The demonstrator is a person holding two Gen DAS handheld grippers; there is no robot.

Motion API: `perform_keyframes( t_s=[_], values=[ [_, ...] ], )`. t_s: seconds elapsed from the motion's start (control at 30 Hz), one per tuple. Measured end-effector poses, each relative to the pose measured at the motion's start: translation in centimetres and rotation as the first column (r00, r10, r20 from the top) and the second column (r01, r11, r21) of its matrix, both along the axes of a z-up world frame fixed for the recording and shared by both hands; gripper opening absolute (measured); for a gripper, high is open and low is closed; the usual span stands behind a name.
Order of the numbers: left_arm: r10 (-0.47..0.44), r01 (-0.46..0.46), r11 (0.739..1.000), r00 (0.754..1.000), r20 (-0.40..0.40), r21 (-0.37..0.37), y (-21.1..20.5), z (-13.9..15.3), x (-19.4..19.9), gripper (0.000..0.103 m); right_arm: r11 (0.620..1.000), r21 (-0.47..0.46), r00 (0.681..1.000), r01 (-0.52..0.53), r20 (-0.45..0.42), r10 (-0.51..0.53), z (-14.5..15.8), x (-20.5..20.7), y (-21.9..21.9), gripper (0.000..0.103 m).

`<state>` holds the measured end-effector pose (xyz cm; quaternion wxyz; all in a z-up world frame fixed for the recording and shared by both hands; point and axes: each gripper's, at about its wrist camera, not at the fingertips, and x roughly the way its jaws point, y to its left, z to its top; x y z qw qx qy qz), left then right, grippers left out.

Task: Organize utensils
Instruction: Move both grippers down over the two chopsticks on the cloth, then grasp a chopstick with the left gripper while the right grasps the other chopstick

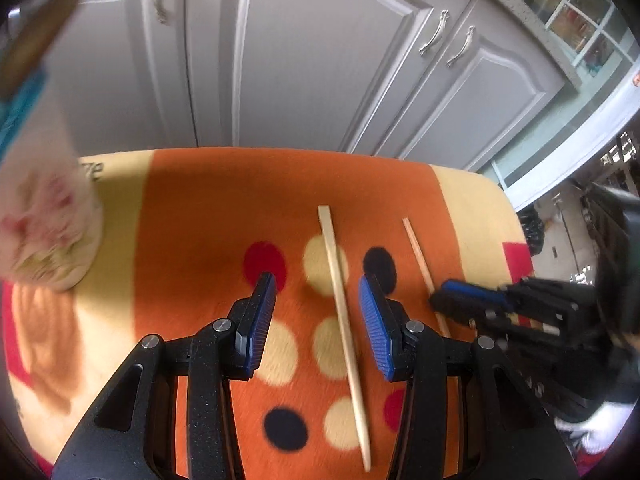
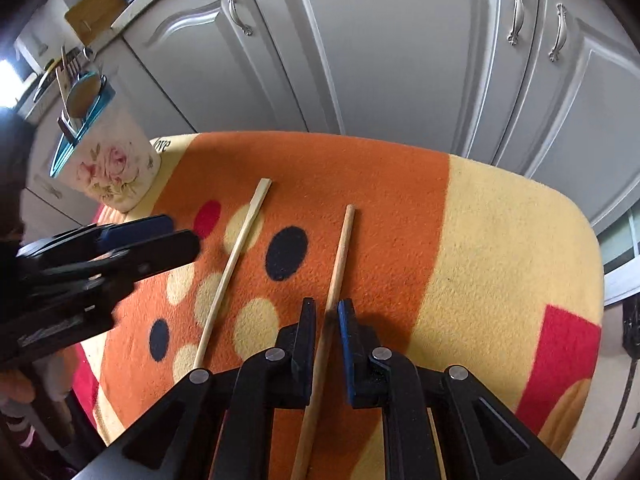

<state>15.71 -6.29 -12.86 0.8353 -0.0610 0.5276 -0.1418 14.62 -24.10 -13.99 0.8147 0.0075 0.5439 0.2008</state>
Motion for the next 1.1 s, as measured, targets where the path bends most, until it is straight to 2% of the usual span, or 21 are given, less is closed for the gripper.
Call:
perform_keyframes(
  t_s=[0.23,0.3,0.33,0.37,0.43,0.5,0.57,0.9,1.1],
  values=[
    [-0.022,0.024,0.999,0.999,-0.029,0.048,-1.6,-1.4,2.7,0.042,0.999,-0.021,0.999,-0.036,-0.006,0.036,-0.1,1.1,0.3,0.01],
    [-0.037,0.039,0.998,0.998,-0.042,0.053,-1.9,-1.8,3.0,0.04,0.998,-0.041,0.999,-0.052,-0.01,0.052,-0.6,1.2,0.7,0.01],
    [-0.041,0.043,0.997,0.999,-0.027,0.063,-2.0,-1.8,2.8,0.03,0.997,-0.044,0.998,-0.061,-0.002,0.061,-0.6,1.2,0.8,0.01],
    [-0.046,0.047,0.995,0.999,-0.01,0.086,-2.1,-1.8,2.8,0.015,0.997,-0.047,0.998,-0.066,-0.002,0.066,-0.6,1.2,0.8,0.01],
    [-0.055,0.055,0.995,0.998,0.001,0.083,-1.9,-1.9,2.7,0.01,0.997,-0.039,0.998,-0.066,-0.002,0.066,-0.6,1.2,0.5,0.009],
    [-0.044,0.045,0.998,0.999,-0.022,0.046,-1.1,-1.9,2.7,0.006,0.998,-0.029,0.998,-0.063,-0.007,0.063,-0.6,1.3,0.3,0.008],
    [-0.027,0.028,0.999,0.999,-0.033,0.031,-0.2,-1.5,2.3,0.005,0.998,-0.025,0.998,-0.066,-0.007,0.065,-0.4,1.1,0.2,0.008],
    [0.016,-0.013,0.999,0.997,0.072,-0.038,3.4,3.3,-1.6,0.005,0.994,0.077,0.995,-0.079,0.064,0.074,3.7,-1.7,0.7,0.006],
    [0.016,-0.013,1.0,0.99,0.142,-0.026,4.0,5.8,-3.8,0.005,0.991,0.066,0.988,-0.113,0.113,0.105,6.0,-3.8,1.7,0.006]
  ],
)
